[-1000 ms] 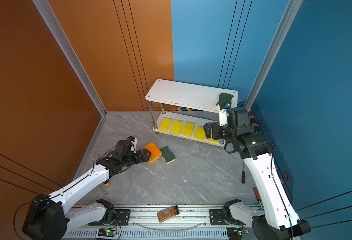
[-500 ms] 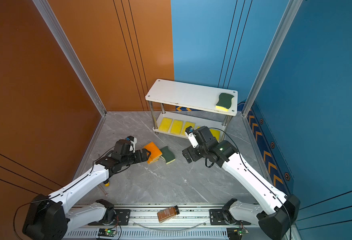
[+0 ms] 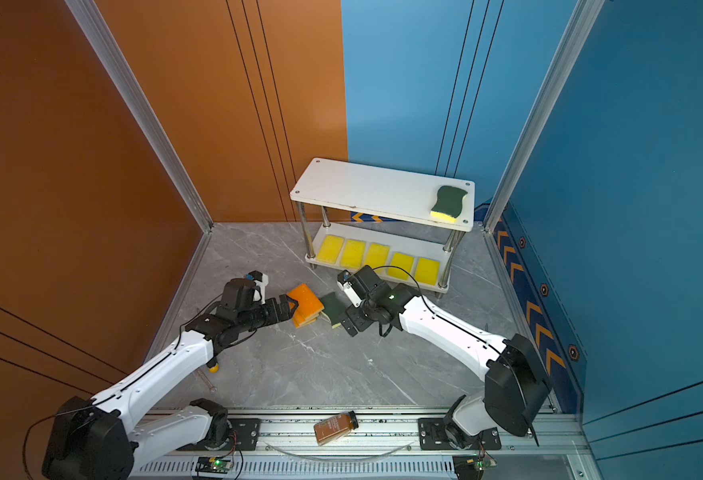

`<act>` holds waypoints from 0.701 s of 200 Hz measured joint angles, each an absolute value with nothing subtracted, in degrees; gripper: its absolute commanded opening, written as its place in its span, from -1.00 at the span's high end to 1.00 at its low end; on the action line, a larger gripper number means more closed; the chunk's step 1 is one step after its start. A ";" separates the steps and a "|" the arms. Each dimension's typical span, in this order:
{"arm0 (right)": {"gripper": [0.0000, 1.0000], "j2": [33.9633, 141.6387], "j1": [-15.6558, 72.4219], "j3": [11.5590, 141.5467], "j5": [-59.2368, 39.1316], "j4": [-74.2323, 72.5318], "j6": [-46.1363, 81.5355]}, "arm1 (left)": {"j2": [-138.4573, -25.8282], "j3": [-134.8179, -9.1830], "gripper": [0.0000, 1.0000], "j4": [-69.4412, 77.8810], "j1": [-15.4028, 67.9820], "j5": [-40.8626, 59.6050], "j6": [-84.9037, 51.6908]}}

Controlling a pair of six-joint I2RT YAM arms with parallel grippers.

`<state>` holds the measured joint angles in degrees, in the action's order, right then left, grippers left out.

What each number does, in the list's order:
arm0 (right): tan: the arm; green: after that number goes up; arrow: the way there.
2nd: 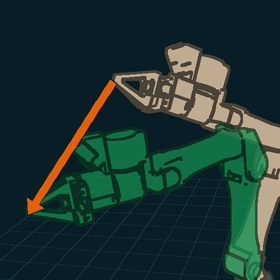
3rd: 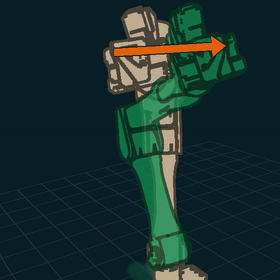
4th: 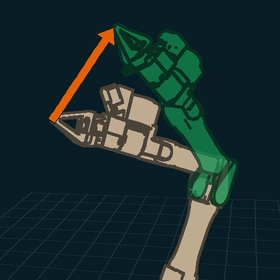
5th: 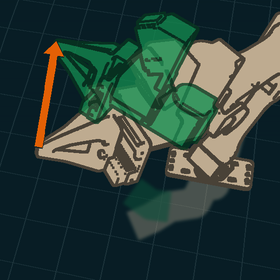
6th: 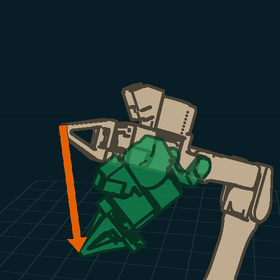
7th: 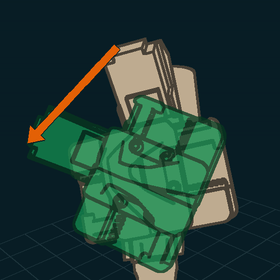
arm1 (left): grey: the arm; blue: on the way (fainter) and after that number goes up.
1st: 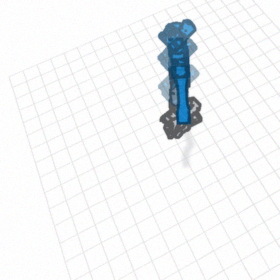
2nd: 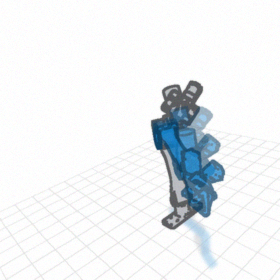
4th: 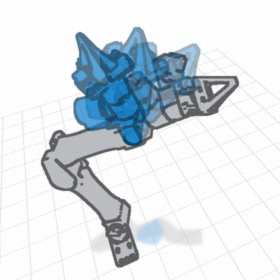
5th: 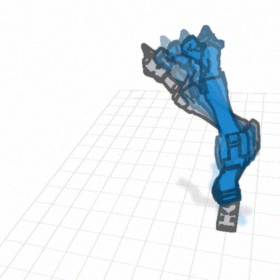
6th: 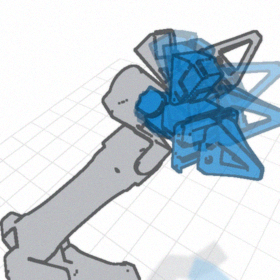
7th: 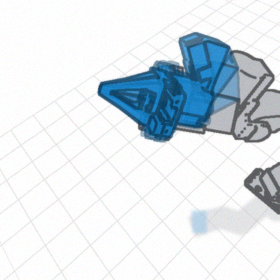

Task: Place and organize the cleaning sponges onto the shelf
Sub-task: 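Withdraw the right gripper from the shelf and move it over the remaining green sponge, then lower the right gripper and grasp the second green-backed sponge beside the orange sponges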

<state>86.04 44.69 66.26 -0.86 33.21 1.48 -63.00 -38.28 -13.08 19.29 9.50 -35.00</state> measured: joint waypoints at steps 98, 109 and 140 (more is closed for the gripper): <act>-1.00 100.66 46.96 68.73 -0.86 26.41 1.28 | -59.94 -36.32 -0.96 -13.19 17.06 9.96 -35.68; -1.00 101.19 46.96 68.86 -0.84 25.54 1.30 | -59.94 -36.29 -0.96 -13.19 16.91 10.15 -35.68; -1.00 102.78 47.00 68.99 -0.84 22.61 1.41 | -59.94 -36.27 -0.95 -13.19 16.75 10.41 -35.70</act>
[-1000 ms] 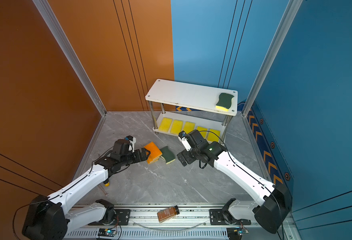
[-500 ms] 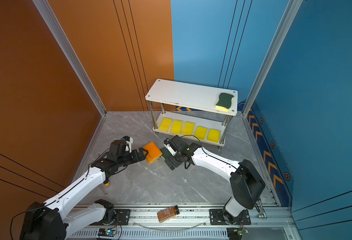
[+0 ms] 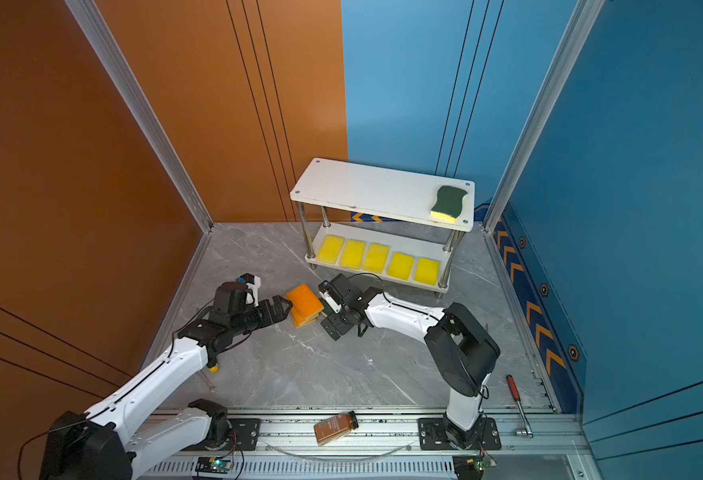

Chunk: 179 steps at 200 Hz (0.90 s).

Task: Place and organize the cleaning sponges onto the shelf
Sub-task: 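Lower the right gripper and grasp the second green-backed sponge beside the orange sponges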

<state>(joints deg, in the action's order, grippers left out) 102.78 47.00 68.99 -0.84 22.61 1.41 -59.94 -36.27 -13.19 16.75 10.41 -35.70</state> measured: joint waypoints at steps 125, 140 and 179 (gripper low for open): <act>-0.99 107.28 47.48 66.28 0.23 9.63 1.98 | -59.90 -35.73 -0.96 -13.19 16.10 10.76 -36.12; -0.99 107.28 47.29 64.93 0.21 7.75 2.39 | -59.77 -35.68 -0.95 -13.19 16.10 10.76 -36.12; -1.00 107.28 46.11 62.96 0.21 3.57 3.03 | -59.18 -35.68 -0.96 -13.23 16.10 10.76 -36.12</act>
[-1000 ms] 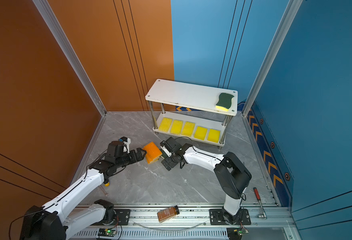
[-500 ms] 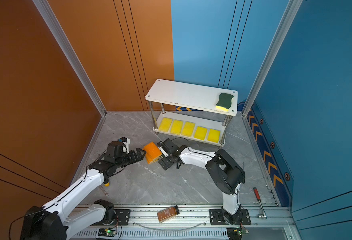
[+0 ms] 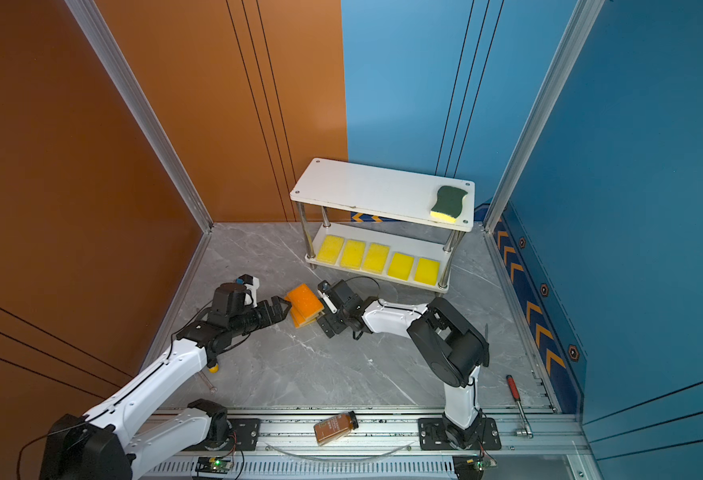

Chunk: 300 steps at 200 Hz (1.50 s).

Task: Place and organize the cleaning sponges onto the shelf
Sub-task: 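Lower the right gripper and grasp the second green-backed sponge beside the orange sponges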

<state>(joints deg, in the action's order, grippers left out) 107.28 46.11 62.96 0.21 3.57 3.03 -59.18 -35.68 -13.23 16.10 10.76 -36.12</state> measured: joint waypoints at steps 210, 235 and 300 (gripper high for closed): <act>-0.63 108.64 45.41 58.02 2.66 -5.23 4.93 | -59.27 -35.68 -0.95 -13.58 16.05 10.76 -37.19; -0.52 108.07 45.41 57.43 3.29 -5.19 4.97 | -59.35 -35.68 -0.96 -13.56 16.05 10.76 -37.19; -0.31 103.18 44.86 56.14 4.45 1.65 4.95 | -60.45 -35.68 -0.96 -13.50 16.01 10.79 -37.39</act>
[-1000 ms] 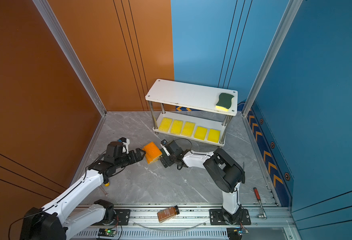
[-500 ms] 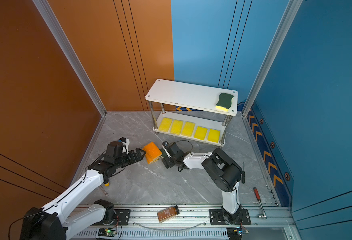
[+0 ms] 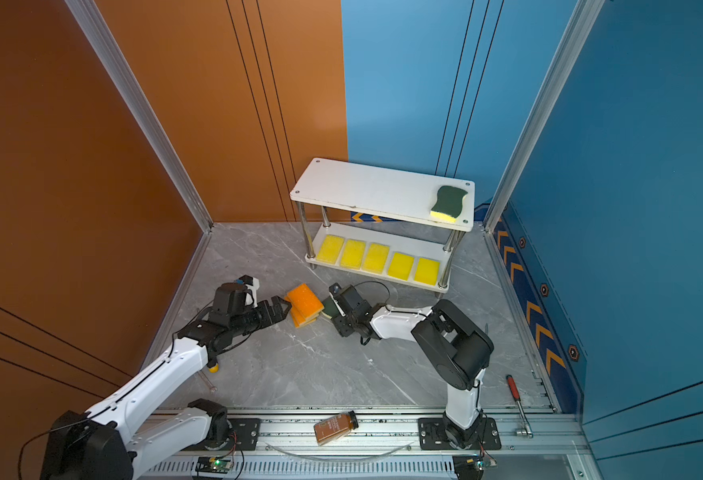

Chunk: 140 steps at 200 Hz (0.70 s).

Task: Place and organize the cleaning sponges onto the shelf
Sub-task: 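Lower the right gripper and grasp the second green-backed sponge beside the orange sponges, then lift the green-backed sponge with the right gripper and carry it toward the shelf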

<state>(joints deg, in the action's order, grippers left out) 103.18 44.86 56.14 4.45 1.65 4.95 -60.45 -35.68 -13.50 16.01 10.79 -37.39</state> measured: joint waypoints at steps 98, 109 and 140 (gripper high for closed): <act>-0.20 87.20 41.23 55.79 4.78 16.86 4.99 | -62.67 -35.68 -0.95 -13.13 16.01 10.79 -37.39; -0.20 85.54 40.93 56.21 4.84 19.66 5.28 | -62.72 -35.68 -0.95 -13.10 16.01 10.79 -37.39; -0.18 82.13 40.75 60.60 5.69 27.11 6.15 | -63.09 -35.68 -0.95 -12.99 16.01 10.81 -37.39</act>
